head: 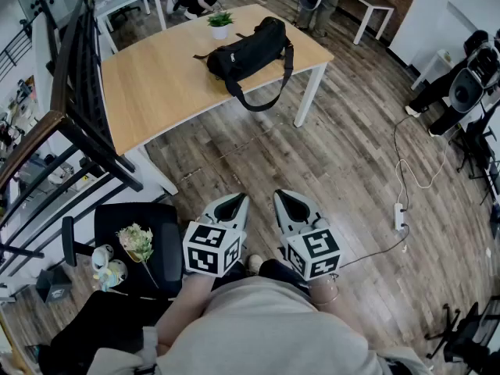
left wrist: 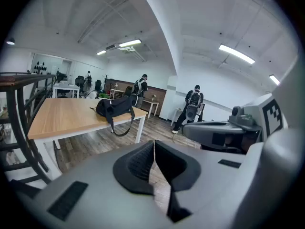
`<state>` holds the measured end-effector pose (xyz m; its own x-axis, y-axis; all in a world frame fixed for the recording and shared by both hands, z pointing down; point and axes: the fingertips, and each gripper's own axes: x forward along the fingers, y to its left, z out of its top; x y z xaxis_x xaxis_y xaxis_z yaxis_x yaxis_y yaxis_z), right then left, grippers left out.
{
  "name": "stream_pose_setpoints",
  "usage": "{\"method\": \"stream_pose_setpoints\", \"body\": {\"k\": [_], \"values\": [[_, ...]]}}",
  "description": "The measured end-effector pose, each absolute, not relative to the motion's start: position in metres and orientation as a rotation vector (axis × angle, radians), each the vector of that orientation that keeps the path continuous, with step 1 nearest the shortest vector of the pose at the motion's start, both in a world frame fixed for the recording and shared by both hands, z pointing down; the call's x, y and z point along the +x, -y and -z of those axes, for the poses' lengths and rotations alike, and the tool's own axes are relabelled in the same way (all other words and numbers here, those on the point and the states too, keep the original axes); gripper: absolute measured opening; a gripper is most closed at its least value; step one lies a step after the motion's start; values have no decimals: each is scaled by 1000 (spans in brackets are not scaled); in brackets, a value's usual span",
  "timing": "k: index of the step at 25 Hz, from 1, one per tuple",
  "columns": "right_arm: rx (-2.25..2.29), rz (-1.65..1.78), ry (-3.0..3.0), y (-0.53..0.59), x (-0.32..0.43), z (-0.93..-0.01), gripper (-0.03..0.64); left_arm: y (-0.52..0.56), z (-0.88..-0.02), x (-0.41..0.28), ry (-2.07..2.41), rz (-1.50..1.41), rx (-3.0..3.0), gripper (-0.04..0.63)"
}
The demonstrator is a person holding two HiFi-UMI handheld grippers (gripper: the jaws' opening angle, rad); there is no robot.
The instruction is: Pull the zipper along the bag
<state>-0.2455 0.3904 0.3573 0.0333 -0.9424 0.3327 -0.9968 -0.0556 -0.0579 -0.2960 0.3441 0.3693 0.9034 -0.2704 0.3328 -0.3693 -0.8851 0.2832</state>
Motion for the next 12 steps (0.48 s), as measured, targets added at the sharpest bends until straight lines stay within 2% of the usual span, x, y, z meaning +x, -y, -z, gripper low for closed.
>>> {"method": "stream_pose_setpoints", "body": {"k": [12], "values": [[2115,-441,2075,-391,-236,-356,8,-348,-370,-277,441,-423,2756,22]]}}
